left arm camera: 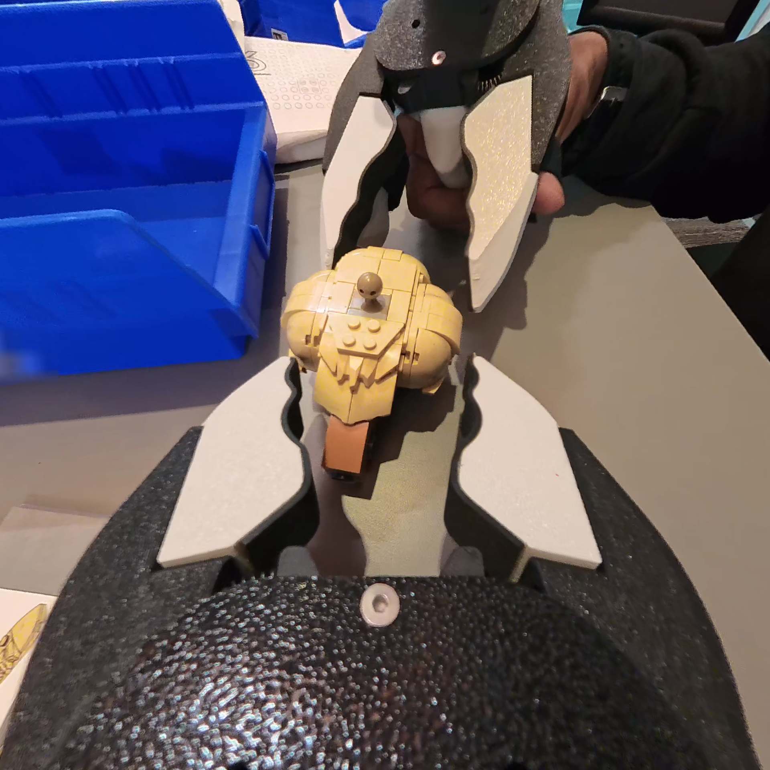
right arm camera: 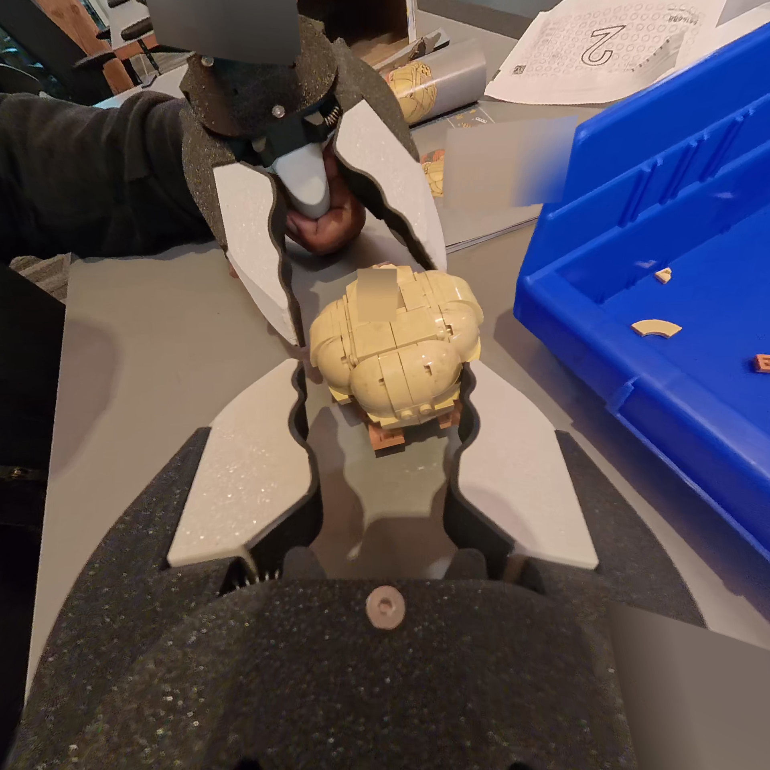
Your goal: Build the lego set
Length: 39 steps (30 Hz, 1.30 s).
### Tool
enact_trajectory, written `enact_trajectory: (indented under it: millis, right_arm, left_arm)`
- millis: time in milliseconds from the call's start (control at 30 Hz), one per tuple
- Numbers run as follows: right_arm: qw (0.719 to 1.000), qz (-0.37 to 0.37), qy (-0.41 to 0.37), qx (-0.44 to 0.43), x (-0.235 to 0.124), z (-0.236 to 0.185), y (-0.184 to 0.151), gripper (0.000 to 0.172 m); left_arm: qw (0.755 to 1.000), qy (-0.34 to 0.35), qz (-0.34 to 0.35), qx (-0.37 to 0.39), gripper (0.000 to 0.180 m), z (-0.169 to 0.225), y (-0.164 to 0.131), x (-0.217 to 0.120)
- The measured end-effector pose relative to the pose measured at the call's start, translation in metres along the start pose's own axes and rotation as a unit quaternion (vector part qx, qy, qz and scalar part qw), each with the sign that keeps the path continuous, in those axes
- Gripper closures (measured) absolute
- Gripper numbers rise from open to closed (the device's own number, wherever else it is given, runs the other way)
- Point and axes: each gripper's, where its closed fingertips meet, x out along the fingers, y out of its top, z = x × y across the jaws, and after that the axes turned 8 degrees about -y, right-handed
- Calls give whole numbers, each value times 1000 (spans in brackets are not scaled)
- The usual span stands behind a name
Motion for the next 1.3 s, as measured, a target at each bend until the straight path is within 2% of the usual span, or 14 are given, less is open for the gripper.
enact_trajectory:
  millis: [200, 467, 1300]
  right_arm:
    - [1000, -16, -9, -11, 4, 0, -4, 97]
    - [999, -33, -31, -22, 9, 3, -7, 98]
    - [999, -37, -31, -23, 10, -1, -6, 99]
  left_arm:
    - [1000, -12, -1, -14, 100, -5, 0, 2]
    - [1000, -19, -15, -11, 101, -6, 0, 9]
    - [999, -16, -30, -2, 103, -5, 1, 6]
